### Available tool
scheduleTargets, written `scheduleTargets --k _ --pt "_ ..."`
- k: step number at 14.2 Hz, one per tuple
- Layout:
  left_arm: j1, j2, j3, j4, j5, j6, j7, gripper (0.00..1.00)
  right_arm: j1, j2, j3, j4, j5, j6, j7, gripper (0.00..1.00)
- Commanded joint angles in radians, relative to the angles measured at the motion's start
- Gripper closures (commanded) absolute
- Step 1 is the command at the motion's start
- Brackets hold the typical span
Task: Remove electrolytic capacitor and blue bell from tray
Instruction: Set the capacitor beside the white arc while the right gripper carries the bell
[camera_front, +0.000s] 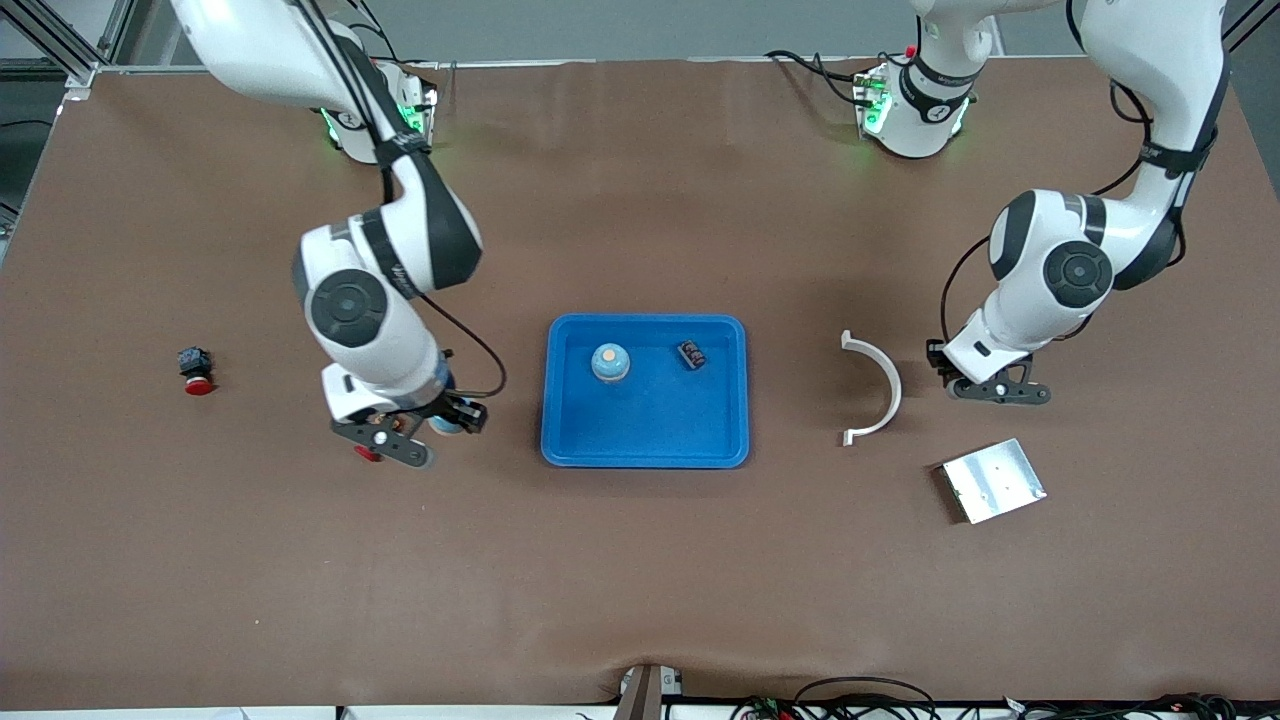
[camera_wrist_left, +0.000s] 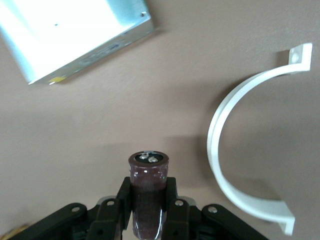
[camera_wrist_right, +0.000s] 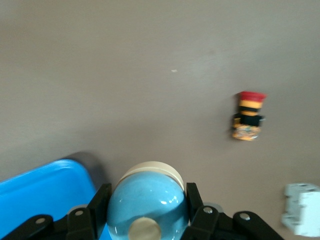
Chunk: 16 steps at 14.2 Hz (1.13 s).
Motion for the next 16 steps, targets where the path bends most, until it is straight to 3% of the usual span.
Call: scheduleTargets --k 1,7,13,15,16 --pt "0.001 0.052 -0.005 0.007 0.02 0.06 -0.002 1.0 -0.072 -0.16 0.017 -0.18 0.002 0.027 -0.113 1.0" --pt "0.004 0.117 -0.004 0.005 0.029 0.143 0.0 1.0 -0.218 -0.312 0.017 -0.472 0.001 0.214 -0.374 1.0" --pt "0.01 0.129 -0.004 0.002 0.029 0.159 0.001 0.97 -0.408 -0.392 0.016 -0.596 -0.007 0.229 -0.711 1.0" --pt "0.029 0.132 -0.004 0.001 0.03 0.165 0.003 0.69 -0.498 -0.4 0.016 -0.621 -0.007 0.233 -0.858 1.0" --pt "0.03 0.135 -0.005 0.001 0.035 0.166 0.003 0.48 -0.547 -0.403 0.016 -0.632 -0.007 0.236 -0.922 1.0"
